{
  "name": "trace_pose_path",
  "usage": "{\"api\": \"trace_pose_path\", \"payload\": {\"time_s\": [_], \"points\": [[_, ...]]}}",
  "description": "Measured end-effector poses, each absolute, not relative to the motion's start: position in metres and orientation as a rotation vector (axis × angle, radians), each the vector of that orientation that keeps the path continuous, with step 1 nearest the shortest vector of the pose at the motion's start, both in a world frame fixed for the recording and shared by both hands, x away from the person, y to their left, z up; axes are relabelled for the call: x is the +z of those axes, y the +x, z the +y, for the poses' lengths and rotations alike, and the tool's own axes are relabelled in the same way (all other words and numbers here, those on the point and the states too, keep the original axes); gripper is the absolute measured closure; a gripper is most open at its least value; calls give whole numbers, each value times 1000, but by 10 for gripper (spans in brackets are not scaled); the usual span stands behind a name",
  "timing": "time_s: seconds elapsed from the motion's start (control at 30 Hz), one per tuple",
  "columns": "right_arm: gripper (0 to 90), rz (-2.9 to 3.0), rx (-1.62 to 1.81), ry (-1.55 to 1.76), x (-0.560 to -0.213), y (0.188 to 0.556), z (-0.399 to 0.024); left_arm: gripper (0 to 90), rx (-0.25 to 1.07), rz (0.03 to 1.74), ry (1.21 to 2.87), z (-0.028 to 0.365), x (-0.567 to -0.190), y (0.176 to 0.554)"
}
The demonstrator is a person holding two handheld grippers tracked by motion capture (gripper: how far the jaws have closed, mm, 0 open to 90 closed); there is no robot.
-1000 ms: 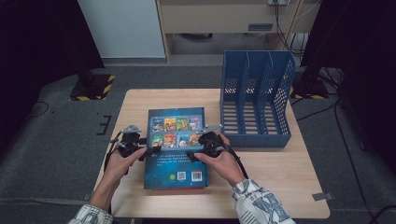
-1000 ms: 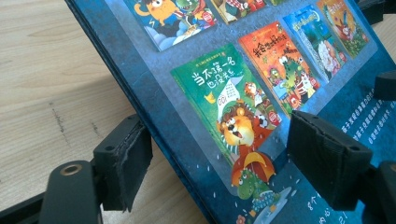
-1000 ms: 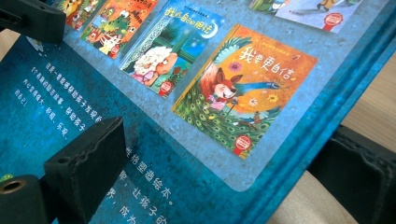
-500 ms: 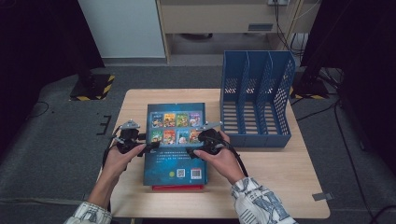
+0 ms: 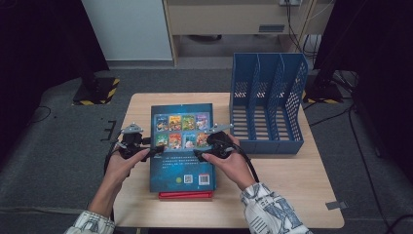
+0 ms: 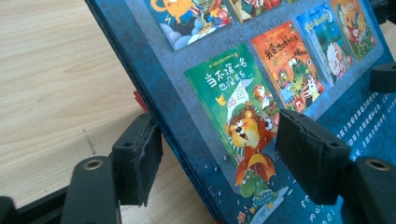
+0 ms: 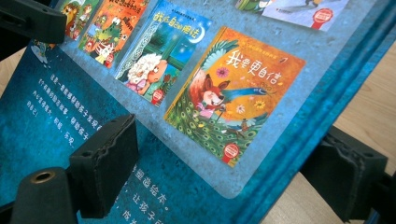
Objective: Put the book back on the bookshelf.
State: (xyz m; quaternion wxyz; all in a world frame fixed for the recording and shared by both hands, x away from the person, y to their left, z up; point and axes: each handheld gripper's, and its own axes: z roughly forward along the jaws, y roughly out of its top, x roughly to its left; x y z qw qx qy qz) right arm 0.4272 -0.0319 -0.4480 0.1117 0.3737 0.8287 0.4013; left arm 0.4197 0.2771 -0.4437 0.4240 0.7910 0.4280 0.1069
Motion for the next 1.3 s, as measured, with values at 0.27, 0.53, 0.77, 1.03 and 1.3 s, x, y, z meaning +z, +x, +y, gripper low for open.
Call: {"api": "trace_pose_path", "payload": {"time_s": [0.27, 0.53, 0.77, 1.03, 1.3], "points": [[175, 2424, 1156, 1076, -439, 433, -30, 342, 292, 1069, 1973, 278, -434, 423], [211, 2393, 1147, 1066, -428, 437, -30, 362, 330, 1059, 1981, 277, -421, 427], [245, 2362, 1151, 1064, -419, 440, -30, 370, 363, 1051, 1986, 275, -410, 430], [299, 2310, 1172, 1062, -407, 446, -33, 387, 412, 1040, 1983, 272, -398, 435], [328, 2259, 1188, 1073, -401, 449, -32, 404, 452, 1036, 1977, 271, -391, 438]]}}
